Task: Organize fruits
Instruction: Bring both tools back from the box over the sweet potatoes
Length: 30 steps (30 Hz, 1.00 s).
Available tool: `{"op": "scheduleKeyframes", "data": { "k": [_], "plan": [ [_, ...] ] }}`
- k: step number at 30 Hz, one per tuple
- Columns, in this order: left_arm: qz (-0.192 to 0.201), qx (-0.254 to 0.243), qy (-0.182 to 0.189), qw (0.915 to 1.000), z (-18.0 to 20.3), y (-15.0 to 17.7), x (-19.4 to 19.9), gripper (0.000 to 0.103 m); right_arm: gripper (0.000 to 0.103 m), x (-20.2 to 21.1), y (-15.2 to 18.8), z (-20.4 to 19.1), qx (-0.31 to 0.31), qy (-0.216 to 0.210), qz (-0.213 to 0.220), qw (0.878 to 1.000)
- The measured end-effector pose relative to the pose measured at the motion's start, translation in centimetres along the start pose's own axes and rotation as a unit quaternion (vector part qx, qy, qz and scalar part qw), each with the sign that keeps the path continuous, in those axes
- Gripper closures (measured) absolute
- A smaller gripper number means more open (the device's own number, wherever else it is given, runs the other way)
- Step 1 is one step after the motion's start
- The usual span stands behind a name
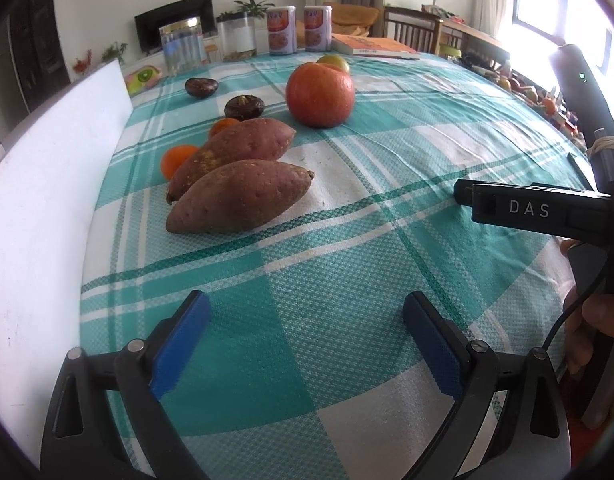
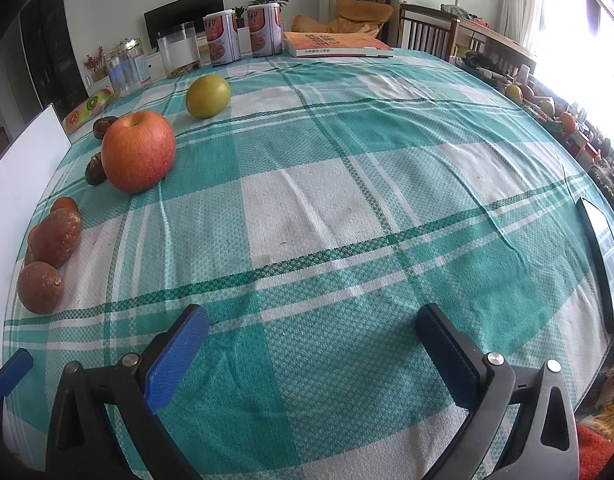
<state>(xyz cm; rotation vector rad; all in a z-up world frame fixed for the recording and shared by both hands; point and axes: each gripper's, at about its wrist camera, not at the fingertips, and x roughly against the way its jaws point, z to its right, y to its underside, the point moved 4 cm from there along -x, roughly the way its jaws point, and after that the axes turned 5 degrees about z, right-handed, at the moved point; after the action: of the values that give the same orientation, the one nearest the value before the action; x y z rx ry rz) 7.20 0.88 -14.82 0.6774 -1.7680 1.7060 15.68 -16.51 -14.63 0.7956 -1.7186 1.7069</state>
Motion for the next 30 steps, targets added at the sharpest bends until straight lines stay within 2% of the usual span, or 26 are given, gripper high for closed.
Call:
{"op": "scheduleKeyframes", "data": {
  "k": [14, 17, 19, 22, 24, 27, 28, 29, 30],
  "plan": [
    [0.003, 0.002, 0.000, 1.0000, 0.1, 0.1, 0.0, 0.004, 0.000, 0.0, 0.0, 0.0, 0.000, 0.002, 0.000, 1.000],
    [-0.020, 0.001, 0.020, 0.9996, -0.1, -0.4, 0.1, 0.006, 0.000, 0.0, 0.0, 0.0, 0.001, 0.002, 0.000, 1.000],
    [-0.009, 0.005, 0.030, 0.9995, -0.5, -1.7, 0.8, 0.006, 0.000, 0.0, 0.0, -0.1, 0.001, 0.002, 0.000, 1.000],
    [0.020, 0.028, 0.019, 0.9992, -2.1, -4.4, 1.2, 0.006, 0.000, 0.0, 0.0, -0.1, 0.000, 0.002, 0.000, 1.000],
    [0.004, 0.055, 0.018, 0.9983, -3.3, -5.4, -0.2, 0.006, 0.000, 0.0, 0.0, 0.0, 0.000, 0.002, 0.000, 1.000],
    [-0.032, 0.089, 0.006, 0.9955, -4.3, -5.1, -3.1, 0.006, 0.000, 0.0, -0.1, 0.0, 0.000, 0.002, 0.000, 1.000],
    [-0.025, 0.090, 0.000, 0.9957, -4.2, -5.0, -3.1, 0.006, 0.000, 0.1, 0.0, 0.0, -0.001, 0.001, 0.001, 1.000],
    [-0.015, 0.086, 0.017, 0.9960, -3.6, -5.1, -2.9, 0.006, 0.000, 0.1, -0.1, 0.0, -0.002, -0.001, 0.001, 1.000],
    [-0.010, 0.084, 0.054, 0.9950, -2.7, -5.2, -2.4, 0.007, 0.000, 0.1, 0.0, 0.0, -0.004, -0.002, 0.002, 1.000]
  ]
}}
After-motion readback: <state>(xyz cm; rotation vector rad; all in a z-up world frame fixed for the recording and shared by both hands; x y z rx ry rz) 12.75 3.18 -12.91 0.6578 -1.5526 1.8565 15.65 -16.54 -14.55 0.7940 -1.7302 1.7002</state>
